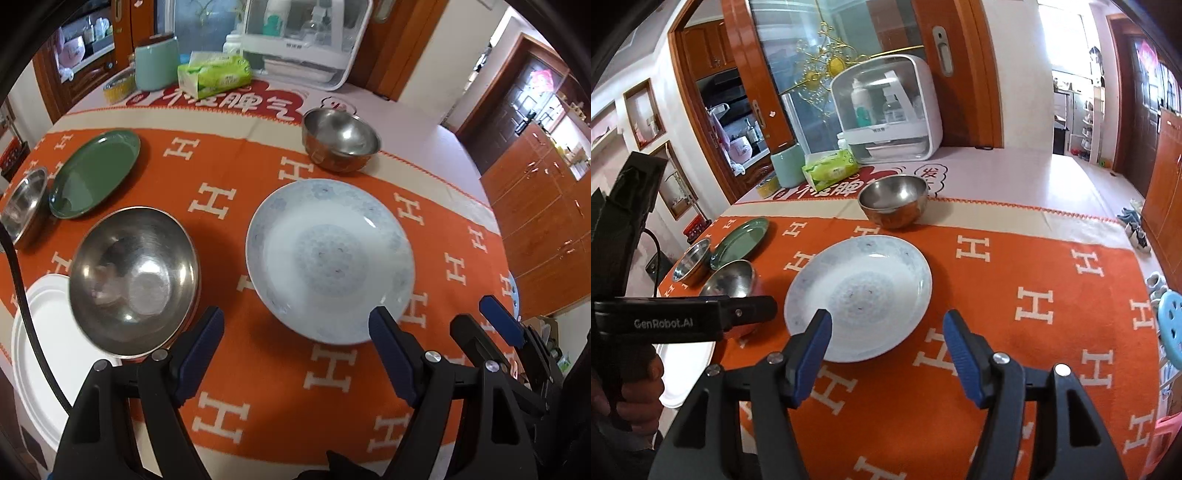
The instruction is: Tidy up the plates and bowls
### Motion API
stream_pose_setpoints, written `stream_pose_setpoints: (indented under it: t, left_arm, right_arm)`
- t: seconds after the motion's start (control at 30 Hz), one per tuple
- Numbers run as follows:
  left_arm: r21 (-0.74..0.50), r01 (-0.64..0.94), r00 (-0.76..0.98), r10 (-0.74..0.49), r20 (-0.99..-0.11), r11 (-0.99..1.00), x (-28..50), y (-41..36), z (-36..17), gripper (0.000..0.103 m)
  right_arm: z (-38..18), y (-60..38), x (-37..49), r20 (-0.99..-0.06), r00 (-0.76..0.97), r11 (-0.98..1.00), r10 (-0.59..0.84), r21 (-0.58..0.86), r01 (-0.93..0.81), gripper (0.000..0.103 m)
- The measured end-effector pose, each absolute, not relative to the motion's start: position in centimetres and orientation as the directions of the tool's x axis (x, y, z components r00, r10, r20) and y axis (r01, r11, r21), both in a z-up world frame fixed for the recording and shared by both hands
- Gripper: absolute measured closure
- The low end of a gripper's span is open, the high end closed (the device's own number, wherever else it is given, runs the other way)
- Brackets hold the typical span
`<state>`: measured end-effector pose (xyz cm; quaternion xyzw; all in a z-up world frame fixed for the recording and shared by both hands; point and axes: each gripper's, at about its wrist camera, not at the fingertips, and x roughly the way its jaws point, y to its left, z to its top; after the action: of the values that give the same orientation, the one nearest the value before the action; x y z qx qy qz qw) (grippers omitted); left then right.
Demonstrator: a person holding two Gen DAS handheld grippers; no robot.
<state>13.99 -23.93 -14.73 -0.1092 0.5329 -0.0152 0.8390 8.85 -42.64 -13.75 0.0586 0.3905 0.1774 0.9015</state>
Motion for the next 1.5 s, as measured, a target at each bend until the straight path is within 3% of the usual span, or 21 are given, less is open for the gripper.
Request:
stream_pose_setpoints:
  t: [0.77, 1.13, 1.5]
  left_arm:
    - [0.017, -0.096, 0.373, 0.052, -0.926, 0.995, 20.7, -25.9, -20.9, 0.024]
    - [0.078, -0.044, 0.385, 0.089, -0.919, 0.996, 22.1, -26.4, -21.5, 0.024]
    - [0.066, -0.005, 0.346, 0.064, -0.936, 0.998, 24.3, -26.2, -22.1, 0.024]
  right_arm:
    - [-22.4, -45.2, 15.8, -0.673, 0.476, 0.809, 0.566, 0.565, -0.162, 0.041]
    - [-23.3, -45.6, 16.5, -0.65, 0.451, 0.772, 0.612, 0.616, -0.158, 0.071]
    - [-23.5, -45.4, 16.6, -0.643, 0.421, 0.752, 0.64, 0.636, -0.171, 0.082]
